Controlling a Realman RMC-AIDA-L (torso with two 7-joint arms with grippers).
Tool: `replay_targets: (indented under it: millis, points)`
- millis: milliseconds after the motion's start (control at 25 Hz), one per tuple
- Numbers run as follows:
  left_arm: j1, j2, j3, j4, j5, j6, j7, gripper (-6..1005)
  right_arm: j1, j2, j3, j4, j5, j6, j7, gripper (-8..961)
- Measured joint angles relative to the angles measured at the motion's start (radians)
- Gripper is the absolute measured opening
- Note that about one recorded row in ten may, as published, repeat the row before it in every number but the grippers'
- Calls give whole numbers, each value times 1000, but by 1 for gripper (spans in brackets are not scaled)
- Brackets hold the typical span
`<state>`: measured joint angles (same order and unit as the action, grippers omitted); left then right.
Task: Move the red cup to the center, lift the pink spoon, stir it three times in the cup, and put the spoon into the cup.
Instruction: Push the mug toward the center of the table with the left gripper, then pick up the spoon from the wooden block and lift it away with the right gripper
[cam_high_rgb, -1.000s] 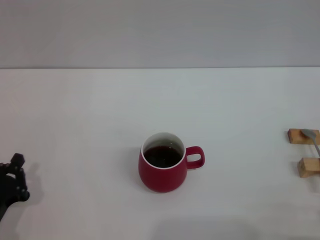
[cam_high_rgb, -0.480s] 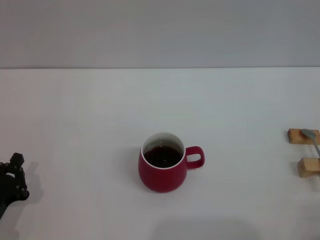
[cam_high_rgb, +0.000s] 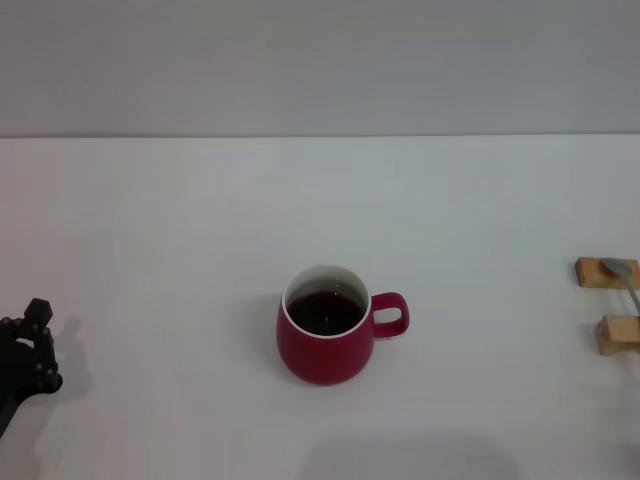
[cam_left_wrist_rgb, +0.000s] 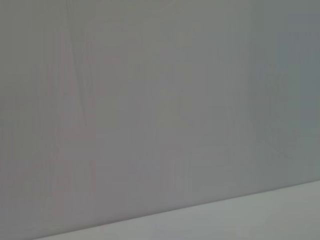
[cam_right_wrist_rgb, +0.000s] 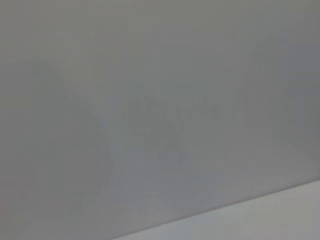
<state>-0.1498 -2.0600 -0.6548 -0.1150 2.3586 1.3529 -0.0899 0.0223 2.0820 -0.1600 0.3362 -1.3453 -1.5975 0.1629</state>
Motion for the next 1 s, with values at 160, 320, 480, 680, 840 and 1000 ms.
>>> replay_targets:
  millis: [160, 320, 480, 680, 840, 1000]
  points:
    - [-12, 1, -1, 9, 0, -1, 0, -2, 25, 0, 2, -7, 3, 34, 0, 710]
    - [-22, 1, -3, 13, -1, -11, -1, -2, 46, 0, 5, -10, 4, 66, 1, 710]
    - [-26, 2, -10, 14, -1, -22, -1, -2, 67, 0, 9, -17, 4, 106, 1, 710]
    - [-35, 1, -13, 16, -2, -35, -1, -2, 84, -1, 14, -17, 4, 127, 1, 711]
    - [-46, 2, -14, 21, -3, -42, -1, -2, 97, 0, 16, -17, 4, 145, 1, 711]
    - [-53, 1, -14, 22, -3, -52, -1, -2, 114, 0, 17, -17, 4, 183, 1, 711]
